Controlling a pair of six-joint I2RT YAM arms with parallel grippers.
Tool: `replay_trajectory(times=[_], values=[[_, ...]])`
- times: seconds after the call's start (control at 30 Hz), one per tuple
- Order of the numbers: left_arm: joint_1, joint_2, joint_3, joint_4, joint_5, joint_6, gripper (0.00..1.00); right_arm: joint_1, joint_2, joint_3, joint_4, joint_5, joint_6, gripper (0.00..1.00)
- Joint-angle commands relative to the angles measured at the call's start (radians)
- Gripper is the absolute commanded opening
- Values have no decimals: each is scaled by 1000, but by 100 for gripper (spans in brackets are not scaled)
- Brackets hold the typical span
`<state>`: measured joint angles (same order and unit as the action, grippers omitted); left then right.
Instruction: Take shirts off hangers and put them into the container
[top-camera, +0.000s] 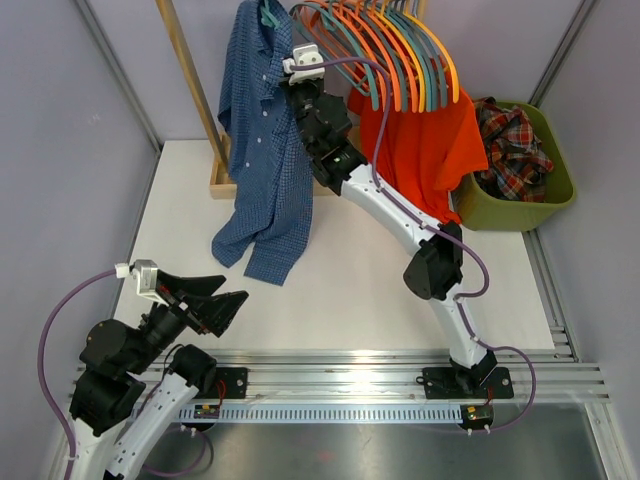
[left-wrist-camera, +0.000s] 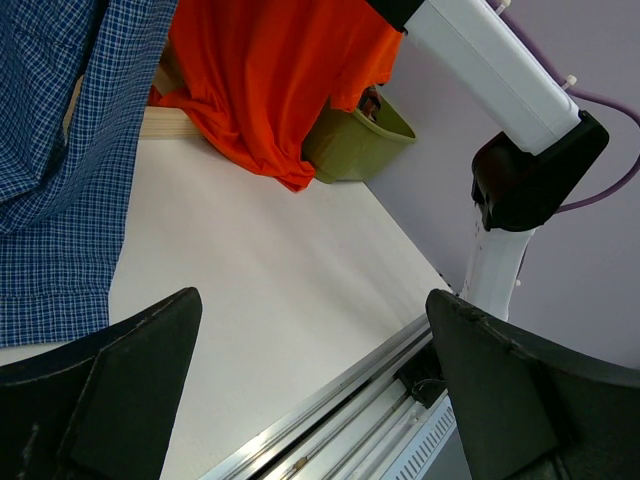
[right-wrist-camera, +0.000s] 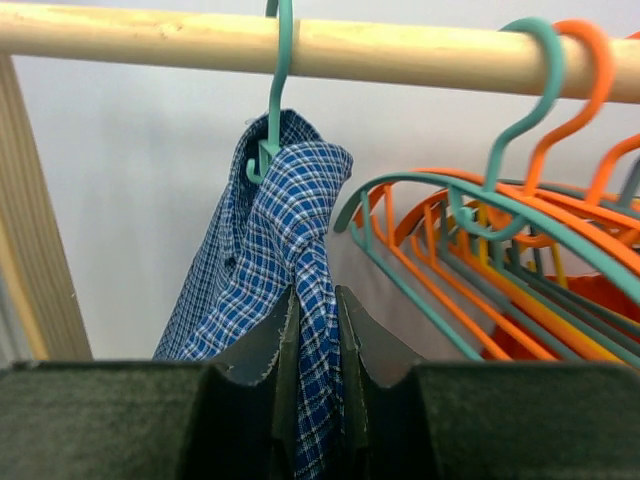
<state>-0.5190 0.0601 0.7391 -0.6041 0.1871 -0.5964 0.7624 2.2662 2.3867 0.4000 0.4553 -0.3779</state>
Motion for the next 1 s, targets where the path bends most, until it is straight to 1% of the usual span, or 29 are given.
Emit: replay_trajectory(times=[0.0, 0.1, 0.17, 0.2, 0.23, 0.33, 0.5, 0.57, 0.6, 0.67, 0.7, 0.77, 0.8, 0.83, 0.87, 0.9, 0.93, 0.97], values=[[2, 12, 3, 18, 9, -2, 99, -18, -138, -24, 236, 132, -79, 0], [2, 14, 3, 17, 8, -2, 99, -18, -200, -108, 316, 122, -75, 0], [2, 14, 3, 15, 5, -2, 99, -18, -243, -207, 404, 108, -75, 0], [2, 14, 2, 15, 5, -2, 99, -18, -290, -246, 433, 96, -63, 0], [2, 15, 2, 17, 5, -2, 99, -18, -312, -321, 494, 74, -58, 0], [2, 24, -3, 27, 6, -2, 99, -18, -378, -412, 563, 39, -41, 0], [2, 43, -6, 44, 15, -3, 99, -18, -454, -512, 602, -10, -15, 0], [2, 41, -4, 43, 12, -2, 99, -18, -485, -544, 588, -10, 3, 0], [2, 40, -3, 43, 11, -2, 99, -17, -526, -563, 573, -4, 11, 0], [2, 43, 0, 43, 3, 1, 99, -14, -589, -647, 475, -33, 48, 0], [2, 43, 3, 44, 0, 3, 99, -14, -659, -693, 335, -58, 74, 0], [2, 49, 11, 47, -6, 10, 99, -12, -729, -730, 173, -89, 147, 0], [2, 55, 16, 49, -12, 12, 99, -11, -799, -771, 25, -99, 177, 0], [2, 58, 23, 52, -17, 15, 99, -9, -838, -800, -34, -110, 204, 0], [2, 67, 26, 59, -18, 15, 99, -8, -915, -834, -88, -121, 252, 0], [2, 72, 29, 66, -32, 15, 99, -6, -957, -910, -175, -135, 275, 0], [2, 75, 34, 72, -44, 15, 99, -2, -1000, -955, -208, -138, 299, 0], [2, 87, 37, 88, -54, 17, 99, 9, -1083, -996, -239, -141, 338, 0]])
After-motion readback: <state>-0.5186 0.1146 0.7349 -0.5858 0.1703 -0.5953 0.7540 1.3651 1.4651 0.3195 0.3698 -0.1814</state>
